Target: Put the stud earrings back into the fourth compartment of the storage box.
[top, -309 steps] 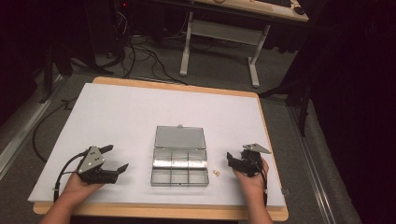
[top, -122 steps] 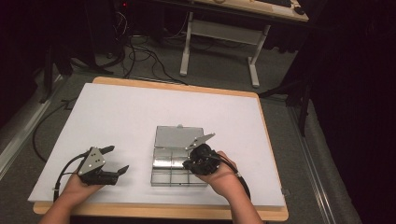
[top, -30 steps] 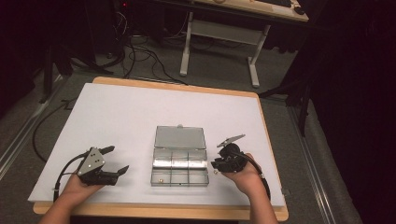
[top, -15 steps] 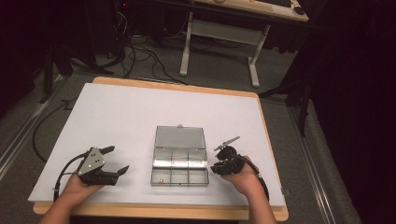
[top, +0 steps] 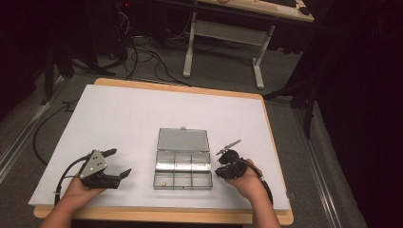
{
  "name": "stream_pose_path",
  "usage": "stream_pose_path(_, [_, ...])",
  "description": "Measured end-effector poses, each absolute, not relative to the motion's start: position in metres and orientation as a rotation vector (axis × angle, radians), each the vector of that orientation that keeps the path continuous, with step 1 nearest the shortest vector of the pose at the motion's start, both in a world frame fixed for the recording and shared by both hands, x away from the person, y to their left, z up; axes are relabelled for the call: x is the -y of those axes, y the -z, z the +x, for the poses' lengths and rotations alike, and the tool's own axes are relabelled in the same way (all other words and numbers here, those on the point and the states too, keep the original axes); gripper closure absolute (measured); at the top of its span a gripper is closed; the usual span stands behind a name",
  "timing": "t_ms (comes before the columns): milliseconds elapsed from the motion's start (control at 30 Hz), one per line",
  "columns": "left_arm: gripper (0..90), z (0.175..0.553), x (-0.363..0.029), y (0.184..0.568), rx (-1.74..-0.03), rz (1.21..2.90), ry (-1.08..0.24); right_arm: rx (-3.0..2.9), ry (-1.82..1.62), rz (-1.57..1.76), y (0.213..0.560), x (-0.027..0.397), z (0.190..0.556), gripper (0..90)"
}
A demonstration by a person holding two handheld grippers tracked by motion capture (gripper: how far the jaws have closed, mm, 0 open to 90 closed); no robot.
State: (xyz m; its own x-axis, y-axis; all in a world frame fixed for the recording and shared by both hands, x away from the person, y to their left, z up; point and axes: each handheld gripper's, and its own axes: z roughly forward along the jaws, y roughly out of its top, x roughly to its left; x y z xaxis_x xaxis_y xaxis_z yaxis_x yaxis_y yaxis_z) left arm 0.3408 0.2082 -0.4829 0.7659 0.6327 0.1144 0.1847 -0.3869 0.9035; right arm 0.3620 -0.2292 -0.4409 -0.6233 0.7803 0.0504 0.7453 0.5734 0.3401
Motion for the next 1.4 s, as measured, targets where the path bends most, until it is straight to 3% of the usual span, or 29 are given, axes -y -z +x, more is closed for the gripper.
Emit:
stream_pose_path(100, [12.6,0.341,-0.208,0.483,-0.618,1.944,-0.553,-2.691,-0.507,1.313,0.441,0.229,0.362,87.7])
stream_pose_path(567, [12.6,0.341,-0.208,0.483,-0.617,1.949,-0.555,-2.670,-0.542,1.319,0.435,0.234,0.362,87.8])
stream_pose_path(700, [12.6,0.341,-0.208,0.483,-0.619,1.948,-0.557,-2.649,-0.567,1.329,0.434,0.234,0.362,79.2])
stream_pose_path(867, [12.6,0.341,-0.208,0.483,-0.619,1.949,-0.558,-2.614,-0.580,1.349,0.438,0.232,0.366,76.5])
stream_pose_path(1400, [12.6,0.341,-0.208,0.483,-0.615,1.953,-0.560,-2.629,-0.618,1.346,0.440,0.228,0.369,86.7])
